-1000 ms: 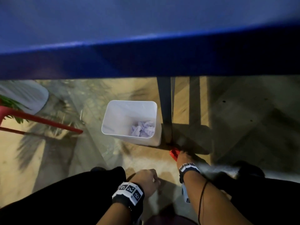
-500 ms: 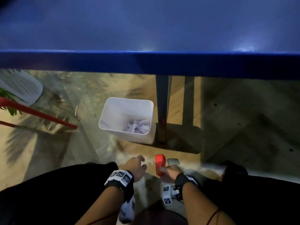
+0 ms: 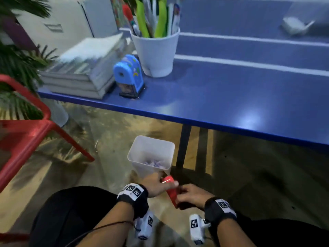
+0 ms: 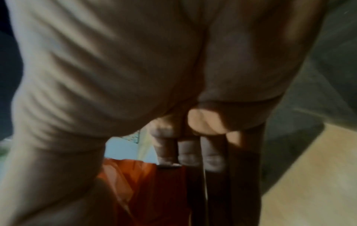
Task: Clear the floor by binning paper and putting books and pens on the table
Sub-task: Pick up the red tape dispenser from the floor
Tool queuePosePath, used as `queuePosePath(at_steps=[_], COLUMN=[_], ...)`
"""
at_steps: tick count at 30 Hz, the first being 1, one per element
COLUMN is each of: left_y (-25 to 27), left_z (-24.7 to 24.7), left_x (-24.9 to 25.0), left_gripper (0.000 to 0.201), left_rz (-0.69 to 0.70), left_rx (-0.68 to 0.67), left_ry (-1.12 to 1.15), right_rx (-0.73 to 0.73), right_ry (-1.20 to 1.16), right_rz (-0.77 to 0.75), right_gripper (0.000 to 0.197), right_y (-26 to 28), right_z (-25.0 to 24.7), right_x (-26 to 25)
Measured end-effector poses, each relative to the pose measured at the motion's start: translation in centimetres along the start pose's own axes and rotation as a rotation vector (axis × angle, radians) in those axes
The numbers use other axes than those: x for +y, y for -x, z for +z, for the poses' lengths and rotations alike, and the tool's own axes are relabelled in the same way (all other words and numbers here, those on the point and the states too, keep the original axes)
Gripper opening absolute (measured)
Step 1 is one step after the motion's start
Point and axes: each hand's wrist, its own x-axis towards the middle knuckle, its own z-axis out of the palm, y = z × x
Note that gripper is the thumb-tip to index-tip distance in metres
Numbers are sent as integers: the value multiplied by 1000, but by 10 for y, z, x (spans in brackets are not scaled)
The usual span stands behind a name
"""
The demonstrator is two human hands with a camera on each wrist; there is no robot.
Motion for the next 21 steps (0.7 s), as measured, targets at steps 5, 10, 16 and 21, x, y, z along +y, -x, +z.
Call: queuePosePath(at_steps=[5,10,16,21], left_y=[81,161,217,225], left_z=[-39,-86,-127,-144], left_x=[43,76,120,136], left_gripper=[56,52,49,82], left_rz=[224,439,686,730], left_rx=[111,71,-287,-220], left_ry=[228,749,1135,1143], right_rx=[-39,15,238,359], right_ry=[10,-108,152,302], right_rz=[-178,-517,-907,-961], right_gripper=[55,81,111,108], right_y=[84,174,248,268], right_z=[3,26,46,46], right_x=[-56,-96,-159,-190])
